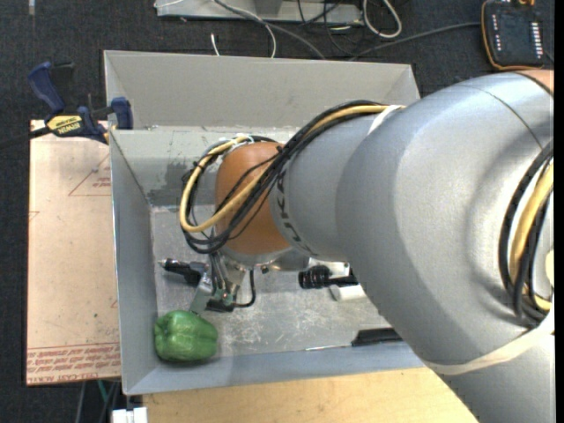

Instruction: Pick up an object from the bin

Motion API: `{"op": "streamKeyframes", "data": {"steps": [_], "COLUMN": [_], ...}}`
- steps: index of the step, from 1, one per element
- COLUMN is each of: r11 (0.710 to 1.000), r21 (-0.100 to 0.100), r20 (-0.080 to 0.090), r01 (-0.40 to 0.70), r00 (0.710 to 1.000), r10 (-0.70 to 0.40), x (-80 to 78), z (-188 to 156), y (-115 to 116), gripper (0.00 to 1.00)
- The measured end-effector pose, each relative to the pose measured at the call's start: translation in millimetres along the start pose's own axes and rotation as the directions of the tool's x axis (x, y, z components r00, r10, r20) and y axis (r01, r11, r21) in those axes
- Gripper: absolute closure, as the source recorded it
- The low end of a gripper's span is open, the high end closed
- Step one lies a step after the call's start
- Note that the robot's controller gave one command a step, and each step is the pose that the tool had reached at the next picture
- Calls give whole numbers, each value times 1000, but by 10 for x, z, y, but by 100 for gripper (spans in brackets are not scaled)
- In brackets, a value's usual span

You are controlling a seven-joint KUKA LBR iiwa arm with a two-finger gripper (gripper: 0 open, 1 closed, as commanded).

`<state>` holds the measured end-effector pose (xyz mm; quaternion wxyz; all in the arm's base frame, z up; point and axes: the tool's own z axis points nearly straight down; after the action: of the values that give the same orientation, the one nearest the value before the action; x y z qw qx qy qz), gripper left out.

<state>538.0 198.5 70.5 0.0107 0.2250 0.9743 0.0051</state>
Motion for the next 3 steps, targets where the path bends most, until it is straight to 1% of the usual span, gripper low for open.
{"op": "streamKeyframes", "data": {"steps": [1,2,3], "r11": [1000,1000,1000], "r21": [4,2,4], "r20": [-5,-3,-5], "r01": [0,2,4], "r00": [1000,1000,1000], "r10": [0,-2,-4], "x": [11,0,-2], "z": [-153,-399,-730], "y": [-11,-1,-2], "gripper": [100,100,100]}}
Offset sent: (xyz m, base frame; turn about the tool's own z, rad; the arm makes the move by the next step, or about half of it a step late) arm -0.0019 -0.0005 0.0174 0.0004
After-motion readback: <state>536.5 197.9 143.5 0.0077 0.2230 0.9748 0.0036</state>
